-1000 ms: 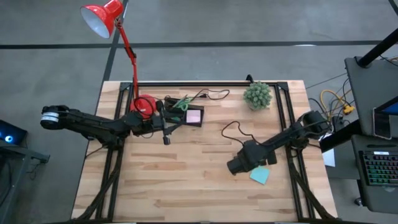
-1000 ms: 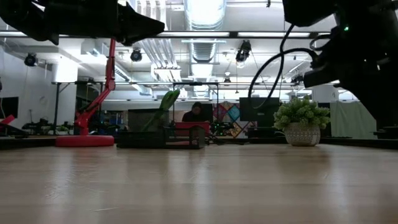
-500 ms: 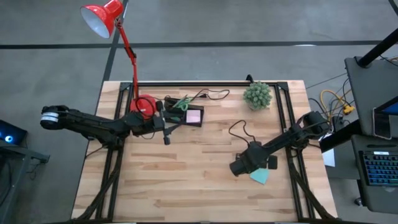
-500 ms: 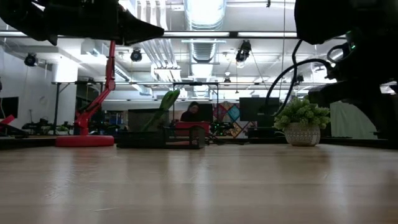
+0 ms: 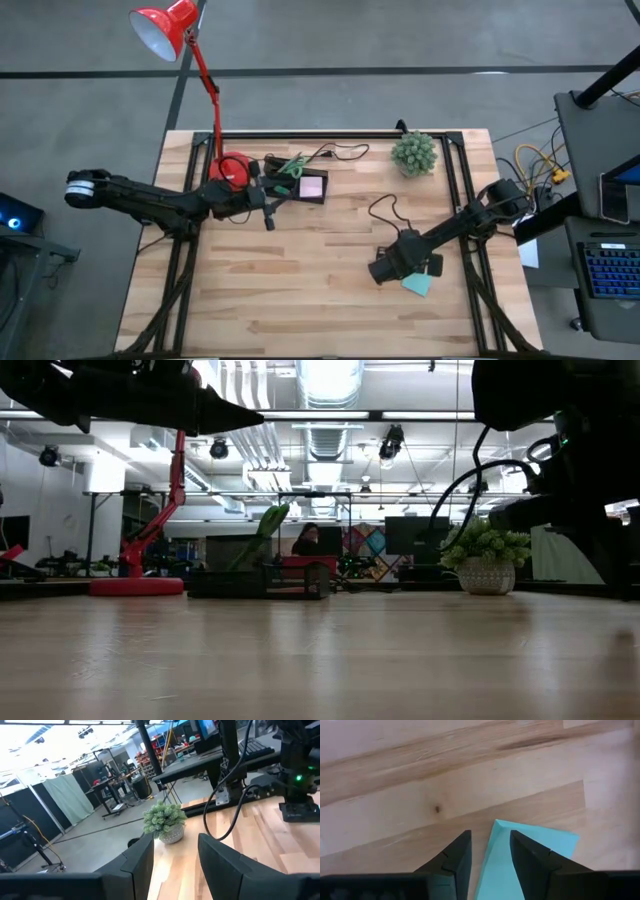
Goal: Pick and place office supplies into organizer
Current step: Put the blue sticky notes into the black mesh desk organizer
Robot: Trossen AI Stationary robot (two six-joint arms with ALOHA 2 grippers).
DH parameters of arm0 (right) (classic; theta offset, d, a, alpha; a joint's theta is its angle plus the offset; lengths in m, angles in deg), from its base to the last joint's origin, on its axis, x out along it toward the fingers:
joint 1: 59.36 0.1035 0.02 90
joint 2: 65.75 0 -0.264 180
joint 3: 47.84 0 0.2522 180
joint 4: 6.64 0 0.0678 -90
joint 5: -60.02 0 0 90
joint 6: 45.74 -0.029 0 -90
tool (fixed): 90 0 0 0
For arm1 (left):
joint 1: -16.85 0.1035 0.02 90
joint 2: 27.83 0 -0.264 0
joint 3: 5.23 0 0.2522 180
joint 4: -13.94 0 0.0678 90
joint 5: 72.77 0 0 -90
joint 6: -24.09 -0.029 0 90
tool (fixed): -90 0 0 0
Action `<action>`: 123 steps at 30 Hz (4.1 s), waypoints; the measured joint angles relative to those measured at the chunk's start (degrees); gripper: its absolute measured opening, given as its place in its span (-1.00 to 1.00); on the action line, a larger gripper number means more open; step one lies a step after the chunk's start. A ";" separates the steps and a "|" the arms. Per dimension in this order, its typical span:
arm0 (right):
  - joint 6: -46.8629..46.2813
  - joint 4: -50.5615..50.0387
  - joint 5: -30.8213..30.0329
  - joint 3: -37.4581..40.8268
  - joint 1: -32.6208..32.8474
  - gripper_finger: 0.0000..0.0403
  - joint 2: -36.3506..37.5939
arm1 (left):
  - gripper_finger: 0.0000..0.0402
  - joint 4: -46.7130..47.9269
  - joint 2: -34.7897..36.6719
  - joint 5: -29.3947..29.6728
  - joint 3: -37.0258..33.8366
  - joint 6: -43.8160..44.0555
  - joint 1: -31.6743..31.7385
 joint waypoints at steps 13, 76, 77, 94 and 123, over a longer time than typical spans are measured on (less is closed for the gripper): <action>-1.34 0.12 3.59 -0.34 0.66 -0.37 -4.84 | -0.30 1.42 0.00 0.65 -0.07 -0.56 0.01; 34.31 -9.47 -2.54 -18.23 1.00 -0.96 -4.85 | -0.30 1.37 0.21 1.10 -0.11 -0.23 0.01; 34.63 -9.85 -3.65 -18.86 0.98 -0.96 -4.85 | -0.30 1.36 0.41 1.10 -0.13 -0.14 0.01; 49.99 -9.91 -13.81 -24.21 -4.39 -0.96 -4.83 | -0.30 1.36 1.11 1.25 -0.13 0.20 0.01; 70.86 -7.87 -22.68 -34.88 -13.36 -0.96 -4.77 | -0.30 2.90 1.18 8.19 -0.13 -0.27 -0.01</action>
